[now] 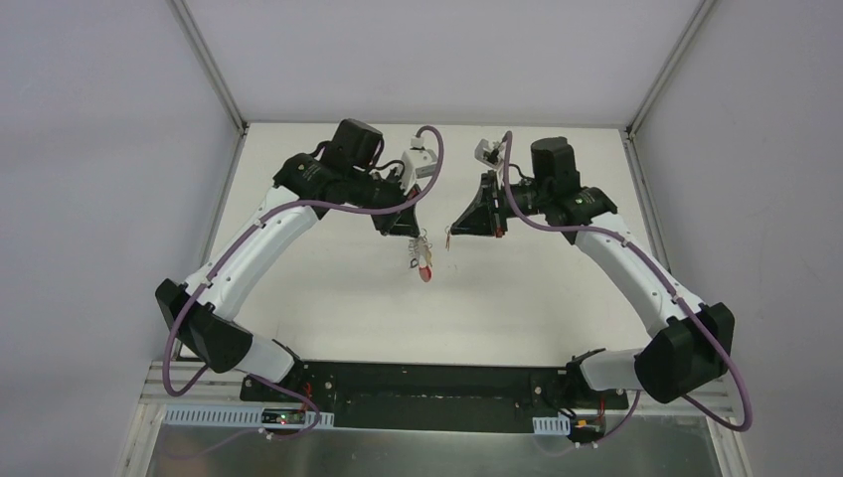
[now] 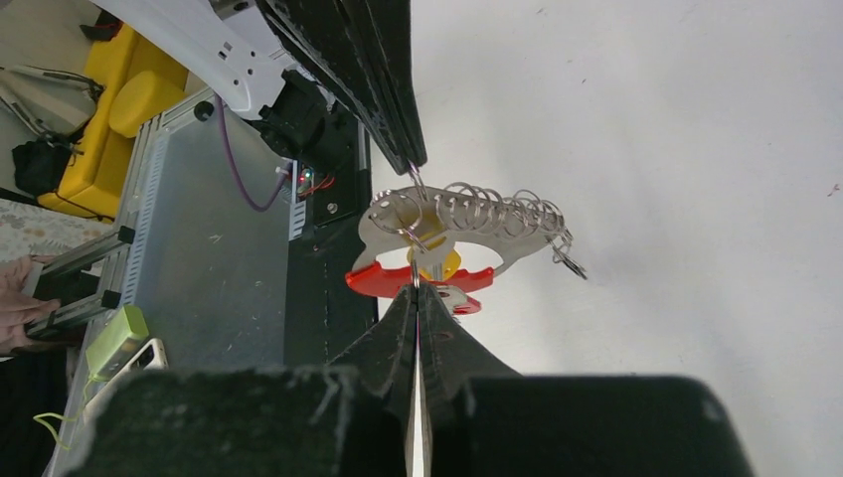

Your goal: Put the keys on the keyring

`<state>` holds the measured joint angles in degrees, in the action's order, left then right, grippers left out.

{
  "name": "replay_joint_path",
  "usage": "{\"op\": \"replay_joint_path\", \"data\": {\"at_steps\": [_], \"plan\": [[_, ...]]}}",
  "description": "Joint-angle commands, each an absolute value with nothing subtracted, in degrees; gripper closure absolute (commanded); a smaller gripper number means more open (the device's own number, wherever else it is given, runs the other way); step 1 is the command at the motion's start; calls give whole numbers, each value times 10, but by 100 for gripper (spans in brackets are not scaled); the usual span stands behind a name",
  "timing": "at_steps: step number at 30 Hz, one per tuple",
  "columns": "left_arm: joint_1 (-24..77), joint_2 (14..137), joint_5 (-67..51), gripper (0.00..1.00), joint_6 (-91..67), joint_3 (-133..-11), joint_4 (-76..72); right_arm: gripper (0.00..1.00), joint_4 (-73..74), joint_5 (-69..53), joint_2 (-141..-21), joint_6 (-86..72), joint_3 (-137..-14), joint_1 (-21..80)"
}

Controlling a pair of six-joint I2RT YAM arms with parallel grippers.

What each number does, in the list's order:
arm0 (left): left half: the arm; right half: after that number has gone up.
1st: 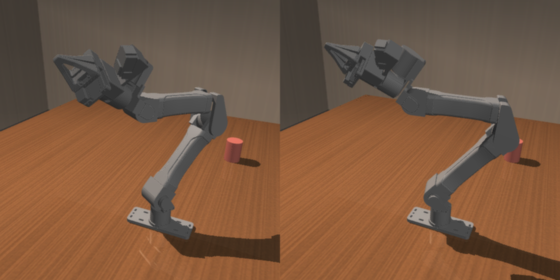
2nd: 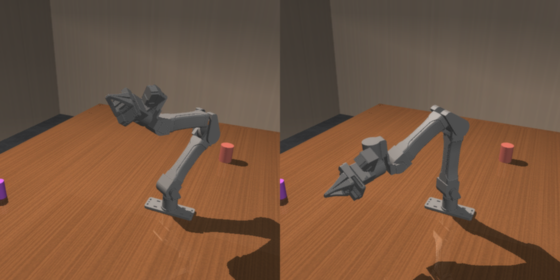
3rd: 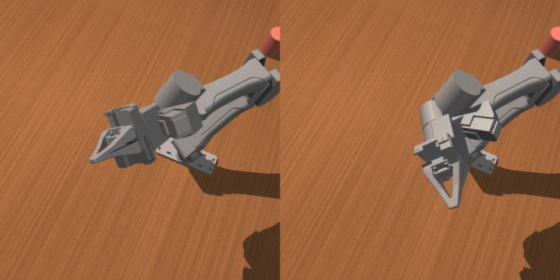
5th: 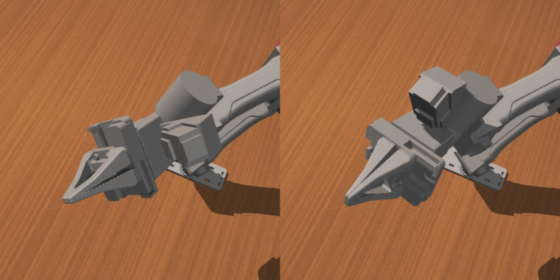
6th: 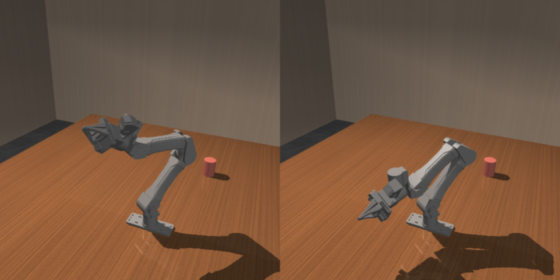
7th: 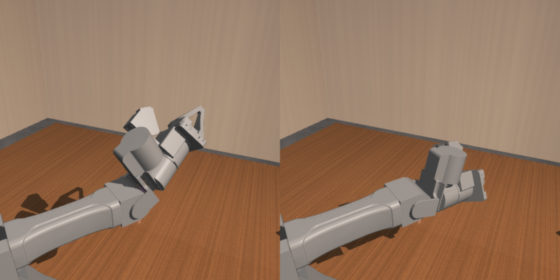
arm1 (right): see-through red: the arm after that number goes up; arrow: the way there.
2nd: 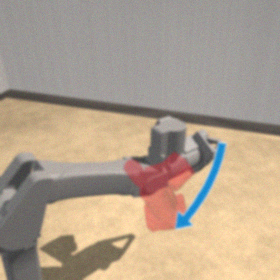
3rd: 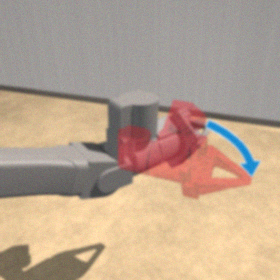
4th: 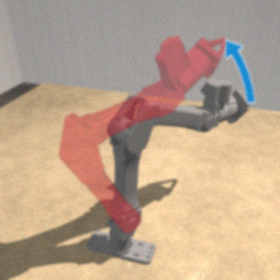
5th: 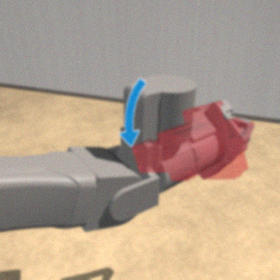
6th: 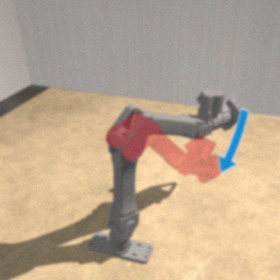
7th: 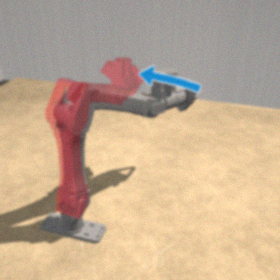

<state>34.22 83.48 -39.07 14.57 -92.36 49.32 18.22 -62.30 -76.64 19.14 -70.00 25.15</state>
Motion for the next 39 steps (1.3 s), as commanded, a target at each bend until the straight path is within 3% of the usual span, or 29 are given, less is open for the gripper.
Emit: {"op": "replay_joint_path", "data": {"at_steps": [1,21,39], "plan": [[358,816,-378,100,144,-900,461,100,163,-660,-774,189,-692,267],[381,799,-395,100,155,-858,441,100,39,-715,-827,71,-650,293],[381,774,-384,100,151,-838,428,100,40,-698,-838,84,-646,299]]}}
